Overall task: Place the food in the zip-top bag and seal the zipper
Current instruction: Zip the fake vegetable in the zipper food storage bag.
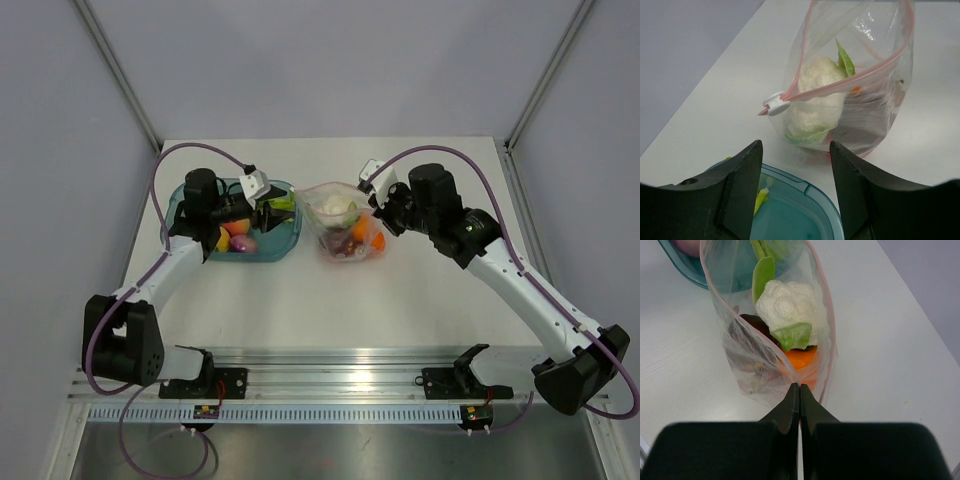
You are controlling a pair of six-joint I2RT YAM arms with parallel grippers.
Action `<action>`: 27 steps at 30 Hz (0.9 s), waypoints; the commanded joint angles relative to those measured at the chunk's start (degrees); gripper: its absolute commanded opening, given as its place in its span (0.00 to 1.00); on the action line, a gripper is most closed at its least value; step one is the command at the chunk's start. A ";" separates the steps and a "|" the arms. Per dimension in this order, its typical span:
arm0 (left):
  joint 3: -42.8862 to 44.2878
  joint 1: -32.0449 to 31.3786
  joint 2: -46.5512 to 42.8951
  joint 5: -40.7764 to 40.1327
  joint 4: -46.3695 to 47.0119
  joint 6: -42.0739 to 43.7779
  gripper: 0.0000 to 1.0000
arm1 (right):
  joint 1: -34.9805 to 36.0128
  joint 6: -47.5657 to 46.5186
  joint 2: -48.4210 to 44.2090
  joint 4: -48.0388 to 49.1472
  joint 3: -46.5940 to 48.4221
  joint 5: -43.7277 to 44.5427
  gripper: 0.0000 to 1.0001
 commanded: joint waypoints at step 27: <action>9.88 0.52 12.61 19.91 8.91 -6.71 0.19 | -0.49 0.70 1.39 -0.18 4.02 -1.09 0.00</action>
